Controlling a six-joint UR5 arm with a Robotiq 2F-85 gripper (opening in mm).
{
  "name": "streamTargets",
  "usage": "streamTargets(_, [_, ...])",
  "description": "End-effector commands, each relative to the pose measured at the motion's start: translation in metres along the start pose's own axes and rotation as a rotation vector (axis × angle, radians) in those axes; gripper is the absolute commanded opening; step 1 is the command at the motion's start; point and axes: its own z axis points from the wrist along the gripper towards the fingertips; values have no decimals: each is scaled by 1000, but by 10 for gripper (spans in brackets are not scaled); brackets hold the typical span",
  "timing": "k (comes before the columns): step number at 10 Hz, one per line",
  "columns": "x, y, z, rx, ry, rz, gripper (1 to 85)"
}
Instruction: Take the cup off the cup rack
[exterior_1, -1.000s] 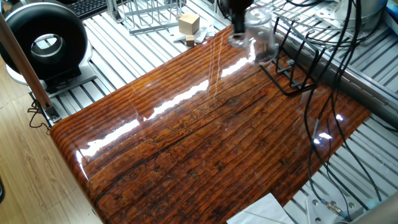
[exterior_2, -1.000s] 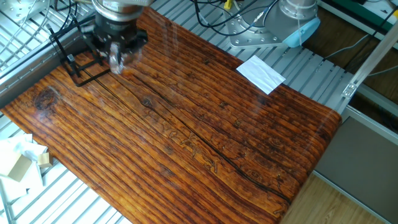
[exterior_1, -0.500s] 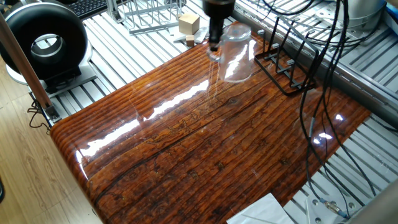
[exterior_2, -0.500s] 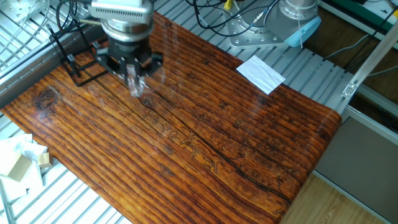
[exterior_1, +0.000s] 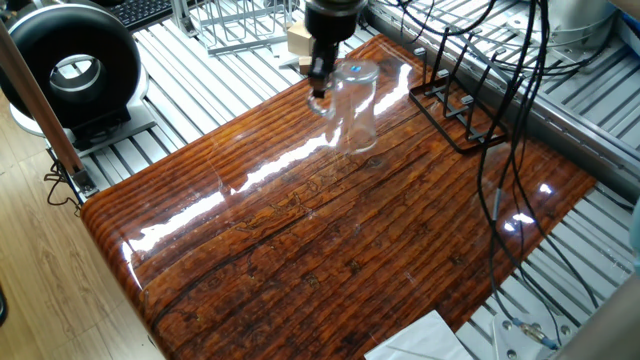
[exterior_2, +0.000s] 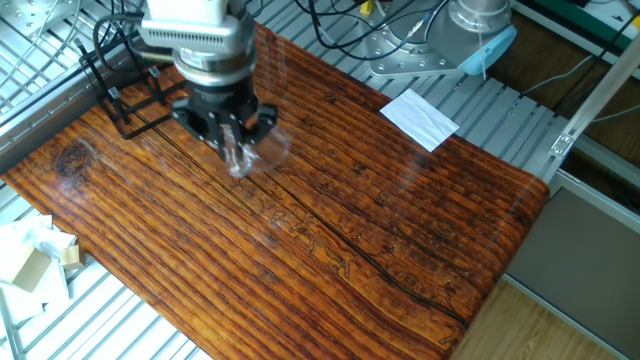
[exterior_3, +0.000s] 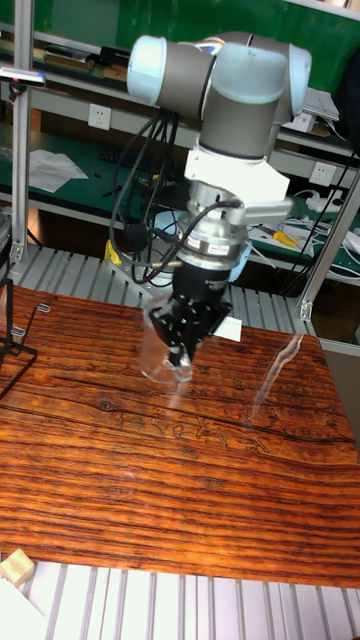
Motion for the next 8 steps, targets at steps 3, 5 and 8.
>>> streamTargets(3, [-29, 41, 12, -147, -65, 92, 13])
streamTargets(5, [-43, 58, 17, -195, -93, 122, 13])
streamTargets(8, [-57, 74, 20, -274, -136, 140, 13])
